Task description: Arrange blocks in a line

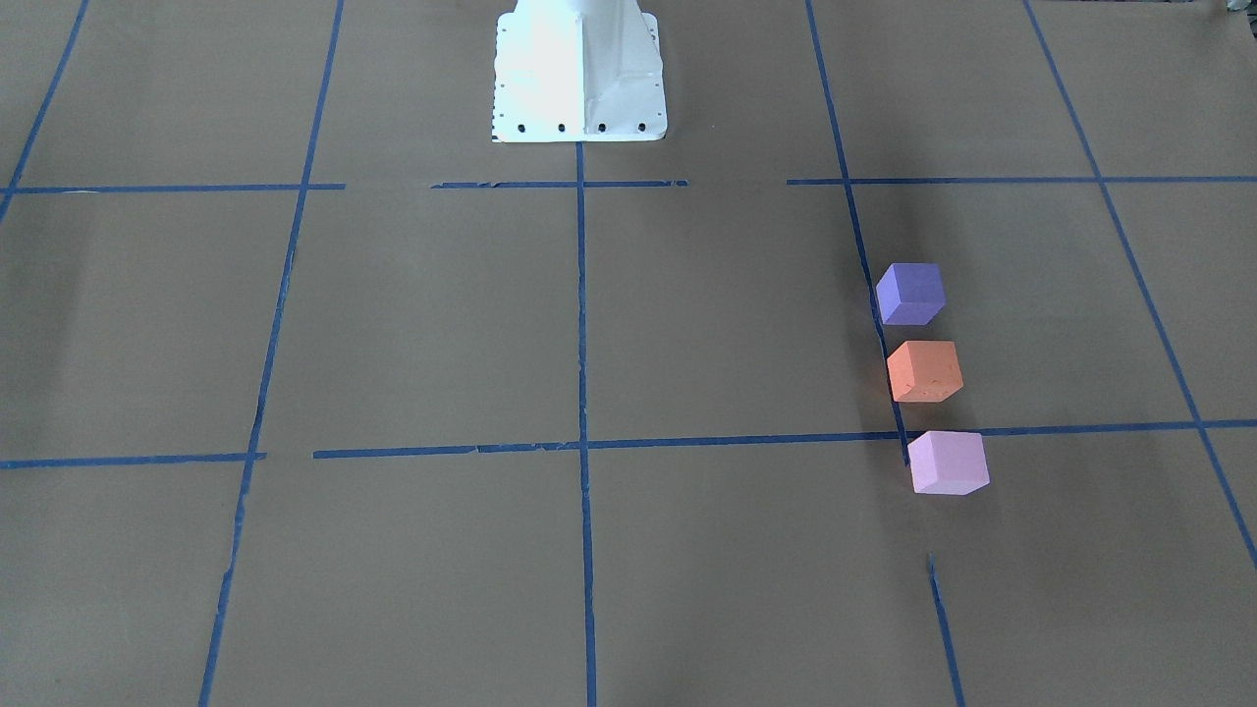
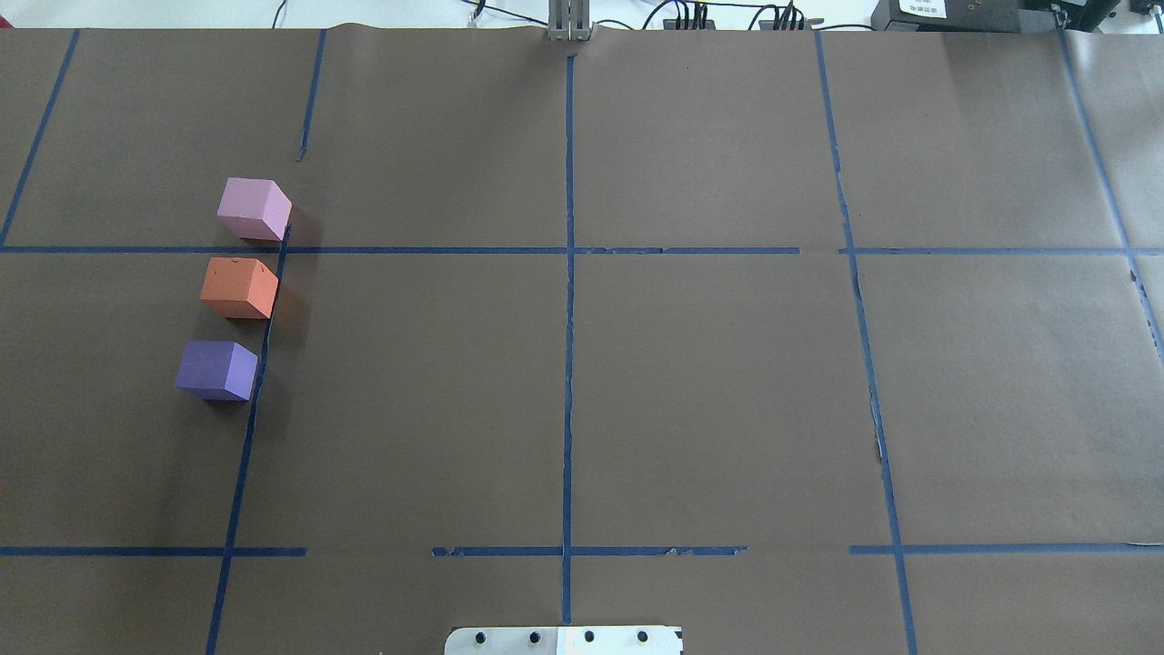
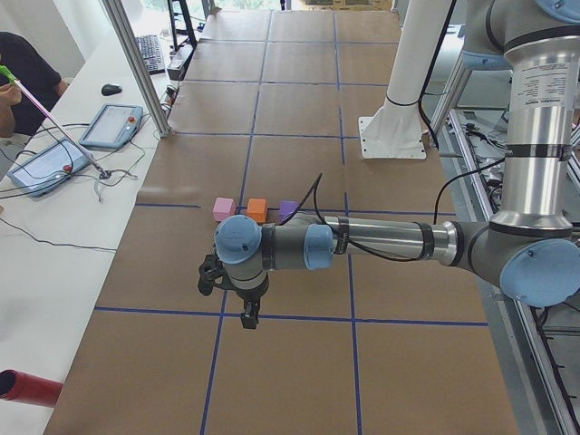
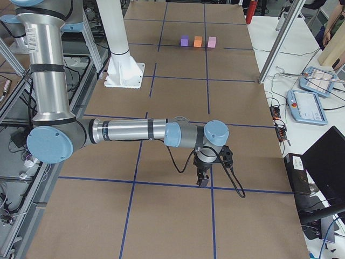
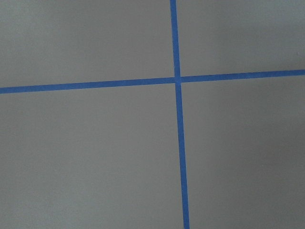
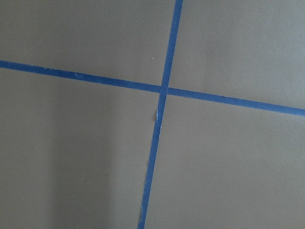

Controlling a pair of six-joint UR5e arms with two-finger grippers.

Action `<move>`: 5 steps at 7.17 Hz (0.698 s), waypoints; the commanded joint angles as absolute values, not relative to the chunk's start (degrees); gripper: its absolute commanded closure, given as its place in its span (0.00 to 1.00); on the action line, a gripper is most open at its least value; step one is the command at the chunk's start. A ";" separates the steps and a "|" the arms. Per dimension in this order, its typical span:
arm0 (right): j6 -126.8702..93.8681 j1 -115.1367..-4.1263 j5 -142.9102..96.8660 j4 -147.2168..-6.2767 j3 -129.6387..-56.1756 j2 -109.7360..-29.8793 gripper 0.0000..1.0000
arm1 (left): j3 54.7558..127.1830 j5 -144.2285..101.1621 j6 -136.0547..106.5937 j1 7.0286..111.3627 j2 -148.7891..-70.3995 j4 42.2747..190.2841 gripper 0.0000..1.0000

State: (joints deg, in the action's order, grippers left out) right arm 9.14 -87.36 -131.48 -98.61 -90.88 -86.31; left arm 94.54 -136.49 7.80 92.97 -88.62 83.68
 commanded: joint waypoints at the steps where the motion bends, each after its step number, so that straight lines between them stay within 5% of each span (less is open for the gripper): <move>1: 9.14 -87.36 -131.48 -98.61 -90.88 -86.31 0.00 | 94.48 -136.67 7.73 92.99 -88.59 83.67 0.00; 5: 9.14 -87.36 -131.48 -98.61 -90.88 -86.31 0.00 | 94.40 -136.49 8.00 92.99 -88.59 84.20 0.00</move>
State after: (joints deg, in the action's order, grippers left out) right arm 9.14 -87.36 -131.48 -98.61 -90.88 -86.31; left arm 94.54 -136.55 7.86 92.92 -88.65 83.96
